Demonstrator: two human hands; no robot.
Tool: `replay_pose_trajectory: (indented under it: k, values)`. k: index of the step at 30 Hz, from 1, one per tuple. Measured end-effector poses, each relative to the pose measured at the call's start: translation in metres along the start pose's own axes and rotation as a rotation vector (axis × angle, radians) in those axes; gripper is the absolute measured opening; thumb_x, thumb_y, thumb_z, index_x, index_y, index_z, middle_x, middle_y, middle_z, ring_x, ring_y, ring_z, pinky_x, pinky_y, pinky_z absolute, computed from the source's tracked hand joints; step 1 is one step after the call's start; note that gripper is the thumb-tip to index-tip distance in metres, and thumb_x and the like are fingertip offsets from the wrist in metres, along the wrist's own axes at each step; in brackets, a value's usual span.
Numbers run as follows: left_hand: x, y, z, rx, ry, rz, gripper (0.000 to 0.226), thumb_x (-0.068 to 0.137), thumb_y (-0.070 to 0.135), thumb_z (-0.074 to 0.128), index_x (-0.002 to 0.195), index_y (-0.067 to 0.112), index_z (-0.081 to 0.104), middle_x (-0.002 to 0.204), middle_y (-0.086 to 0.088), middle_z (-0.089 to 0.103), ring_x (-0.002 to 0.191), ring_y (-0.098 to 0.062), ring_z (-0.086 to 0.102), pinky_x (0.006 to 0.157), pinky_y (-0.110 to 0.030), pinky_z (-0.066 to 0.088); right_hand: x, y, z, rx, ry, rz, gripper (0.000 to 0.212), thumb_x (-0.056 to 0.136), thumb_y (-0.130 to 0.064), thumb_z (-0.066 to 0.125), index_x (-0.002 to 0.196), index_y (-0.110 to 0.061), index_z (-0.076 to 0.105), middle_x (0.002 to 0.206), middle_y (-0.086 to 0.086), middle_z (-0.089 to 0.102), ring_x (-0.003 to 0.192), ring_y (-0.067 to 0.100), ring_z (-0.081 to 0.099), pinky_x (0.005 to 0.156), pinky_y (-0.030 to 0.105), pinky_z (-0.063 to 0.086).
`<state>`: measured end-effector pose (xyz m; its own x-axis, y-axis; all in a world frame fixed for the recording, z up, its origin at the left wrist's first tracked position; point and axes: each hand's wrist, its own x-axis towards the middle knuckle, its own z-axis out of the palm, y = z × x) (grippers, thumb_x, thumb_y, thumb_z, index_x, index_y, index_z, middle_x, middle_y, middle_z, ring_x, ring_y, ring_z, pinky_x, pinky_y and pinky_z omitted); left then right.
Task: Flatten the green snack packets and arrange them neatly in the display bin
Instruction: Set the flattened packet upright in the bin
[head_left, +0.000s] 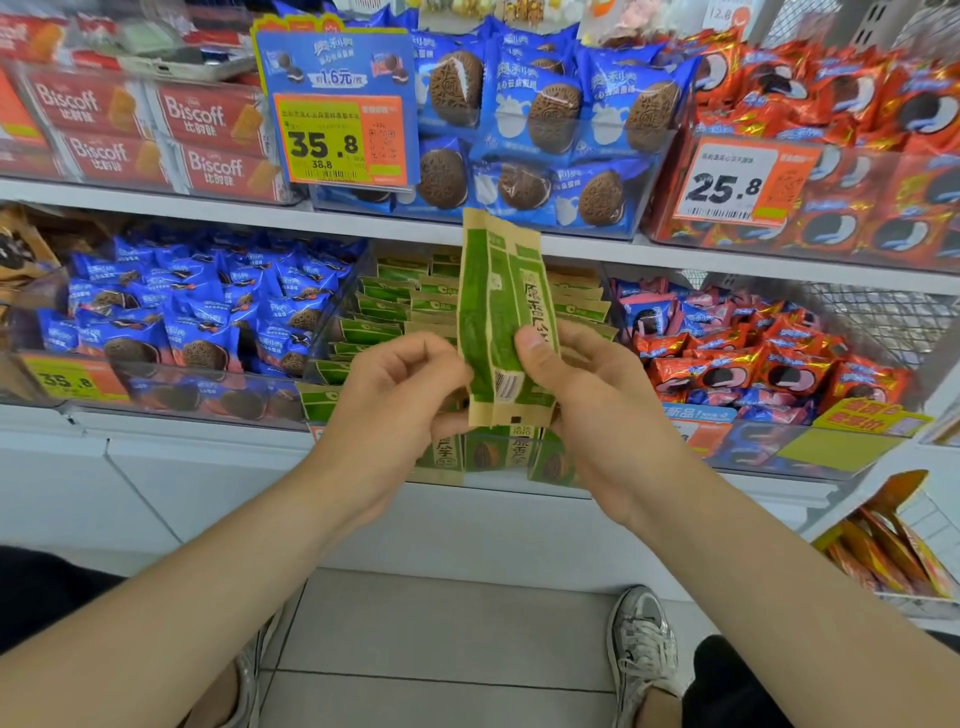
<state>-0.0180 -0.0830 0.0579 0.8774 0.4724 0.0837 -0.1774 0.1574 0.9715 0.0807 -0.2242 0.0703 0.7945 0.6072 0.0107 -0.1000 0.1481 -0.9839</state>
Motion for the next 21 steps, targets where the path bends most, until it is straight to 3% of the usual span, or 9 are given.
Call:
replay_pose_trajectory:
  k: [1, 3, 5, 7, 9, 13, 17, 21]
  values:
    - [0.000, 0.001, 0.000, -0.058, -0.024, -0.017, 0.010, 0.101, 0.010, 0.064, 0.100, 0.000, 0.063, 0.110, -0.023, 0.078, 0.101, -0.035, 0.078, 0.086, -0.047, 0.065, -0.001, -0.001, 0.001, -0.027, 0.045, -0.053, 0.032, 0.102, -0.024, 0.070, 0.133, -0.018, 0.065, 0.114, 0.004, 0.080, 0.103, 0.025, 0.078, 0.087, 0.048, 0.064]
    - [0.000, 0.002, -0.001, -0.080, -0.066, -0.050, 0.039, 0.093, 0.022, 0.071, 0.122, -0.003, 0.062, 0.113, -0.021, 0.078, 0.103, -0.037, 0.078, 0.086, -0.044, 0.065, -0.002, -0.002, 0.001, -0.120, 0.109, -0.158, 0.035, 0.099, -0.025, 0.074, 0.132, -0.025, 0.060, 0.112, 0.003, 0.079, 0.096, 0.024, 0.079, 0.080, 0.046, 0.065]
    - [-0.001, 0.002, 0.001, -0.043, -0.085, -0.035, 0.044, 0.092, 0.018, 0.072, 0.133, 0.004, 0.065, 0.113, -0.019, 0.079, 0.105, -0.035, 0.078, 0.089, -0.045, 0.065, -0.002, -0.003, 0.000, -0.196, 0.103, -0.181, 0.030, 0.101, -0.032, 0.071, 0.129, -0.028, 0.060, 0.110, 0.003, 0.079, 0.092, 0.021, 0.079, 0.073, 0.042, 0.065]
    - [-0.001, -0.002, 0.001, -0.026, -0.071, -0.017, 0.036, 0.097, 0.010, 0.068, 0.133, 0.007, 0.067, 0.113, -0.018, 0.079, 0.106, -0.033, 0.078, 0.087, -0.041, 0.065, -0.001, -0.005, -0.001, -0.116, 0.108, -0.082, 0.024, 0.107, -0.041, 0.059, 0.121, -0.023, 0.067, 0.106, 0.006, 0.079, 0.085, 0.021, 0.074, 0.064, 0.038, 0.057]
    - [0.001, -0.003, -0.001, -0.065, -0.025, -0.022, 0.034, 0.098, 0.008, 0.067, 0.132, 0.006, 0.066, 0.112, -0.017, 0.080, 0.105, -0.031, 0.078, 0.085, -0.039, 0.066, 0.000, -0.006, -0.003, 0.049, 0.068, 0.062, 0.032, 0.111, -0.036, 0.053, 0.115, -0.014, 0.076, 0.103, 0.008, 0.079, 0.087, 0.023, 0.067, 0.069, 0.035, 0.050]
    - [0.004, -0.002, -0.002, -0.111, 0.112, 0.005, 0.040, 0.094, 0.005, 0.071, 0.129, 0.004, 0.052, 0.102, -0.017, 0.081, 0.095, -0.028, 0.081, 0.076, -0.037, 0.066, -0.003, -0.003, -0.004, 0.206, 0.015, 0.191, 0.024, 0.107, -0.026, 0.061, 0.115, -0.011, 0.078, 0.112, 0.007, 0.081, 0.091, 0.016, 0.070, 0.075, 0.027, 0.055]
    - [0.003, -0.001, 0.000, 0.110, 0.132, 0.107, 0.021, 0.100, 0.013, 0.069, 0.114, 0.008, 0.055, 0.101, -0.012, 0.080, 0.095, -0.027, 0.079, 0.080, -0.040, 0.067, -0.007, 0.004, 0.001, 0.048, 0.102, -0.022, 0.017, 0.102, -0.018, 0.068, 0.107, -0.007, 0.080, 0.101, 0.012, 0.081, 0.088, 0.021, 0.073, 0.072, 0.029, 0.059]
    - [-0.007, 0.002, 0.005, 0.155, -0.029, 0.109, 0.041, 0.086, 0.034, 0.078, 0.120, 0.016, 0.065, 0.117, -0.003, 0.078, 0.108, -0.020, 0.076, 0.090, -0.040, 0.064, -0.012, 0.003, 0.008, -0.188, 0.131, -0.345, 0.004, 0.094, -0.008, 0.077, 0.096, -0.009, 0.080, 0.083, 0.008, 0.080, 0.077, 0.023, 0.077, 0.069, 0.036, 0.065]
